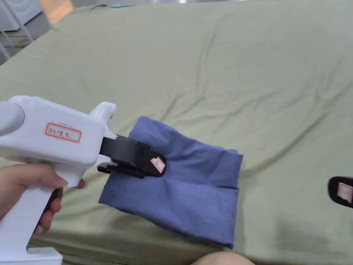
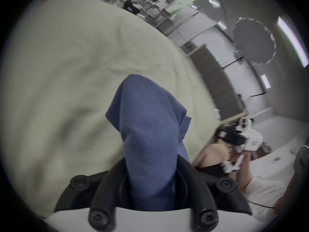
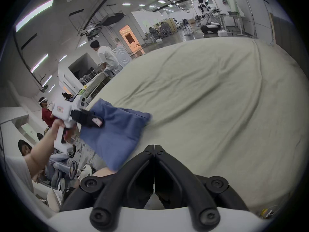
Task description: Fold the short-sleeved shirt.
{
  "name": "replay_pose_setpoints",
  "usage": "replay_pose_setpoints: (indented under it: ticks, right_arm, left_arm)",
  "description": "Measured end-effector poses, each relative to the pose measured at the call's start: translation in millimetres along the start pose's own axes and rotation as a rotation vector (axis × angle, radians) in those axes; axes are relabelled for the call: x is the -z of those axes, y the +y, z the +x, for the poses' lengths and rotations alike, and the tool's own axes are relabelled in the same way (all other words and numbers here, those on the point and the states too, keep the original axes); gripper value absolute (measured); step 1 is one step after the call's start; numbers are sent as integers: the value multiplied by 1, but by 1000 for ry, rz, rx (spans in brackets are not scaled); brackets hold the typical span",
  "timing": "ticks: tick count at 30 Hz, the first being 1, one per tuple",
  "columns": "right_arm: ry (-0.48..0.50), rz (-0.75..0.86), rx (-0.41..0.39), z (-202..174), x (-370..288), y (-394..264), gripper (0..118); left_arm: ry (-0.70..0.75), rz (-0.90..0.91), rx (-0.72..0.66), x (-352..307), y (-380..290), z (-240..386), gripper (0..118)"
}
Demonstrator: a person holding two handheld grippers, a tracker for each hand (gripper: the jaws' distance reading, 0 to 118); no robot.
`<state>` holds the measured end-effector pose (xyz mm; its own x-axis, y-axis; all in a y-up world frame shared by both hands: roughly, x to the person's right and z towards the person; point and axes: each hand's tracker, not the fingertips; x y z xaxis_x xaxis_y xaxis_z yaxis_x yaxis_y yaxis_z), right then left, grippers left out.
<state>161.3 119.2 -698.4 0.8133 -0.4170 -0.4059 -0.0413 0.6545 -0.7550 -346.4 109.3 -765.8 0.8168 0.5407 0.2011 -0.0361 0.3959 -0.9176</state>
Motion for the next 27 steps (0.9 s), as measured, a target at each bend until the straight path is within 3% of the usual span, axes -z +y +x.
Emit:
replay_pose_setpoints:
  ticks: [4, 8, 13, 16, 19, 20, 21, 22, 24, 25, 27]
  right_arm:
    - [32, 22, -13, -19, -2, -3, 2]
    - [86, 3, 4, -30, 16, -8, 2]
    - [66, -61, -14, -48, 53, -4, 2]
    - [78, -79, -37, -61, 67, 1, 2]
    - [51, -86, -86, -73, 74, 4, 2]
    - [50, -84, -93, -76, 76, 4, 2]
    - [51, -82, -95, -78, 76, 3, 2]
    - [53, -79, -95, -81, 75, 3, 2]
    - [67, -64, -104, -86, 71, 1, 2]
    - [71, -51, -114, -89, 66, 1, 2]
    - [68, -12, -126, -90, 58, 3, 2]
  left_arm:
    - [297, -1, 5, -96, 27, -67, 19]
    - [470, -105, -43, -158, 48, -153, 19]
    - [699, -89, -132, -192, 54, -233, 19]
    - [963, -171, 3, -184, 52, -254, 19]
    - [1029, -181, 2, -182, 48, -265, 21]
    - [994, -143, -65, -186, 45, -265, 32]
    - [987, -115, -87, -188, 43, -262, 69]
    - [1006, -95, -81, -191, 39, -255, 118]
    - [1062, -67, -6, -197, 28, -233, 118]
    - [1002, 32, 39, -207, 25, -208, 118]
    - [1019, 91, 17, -217, 9, -166, 118]
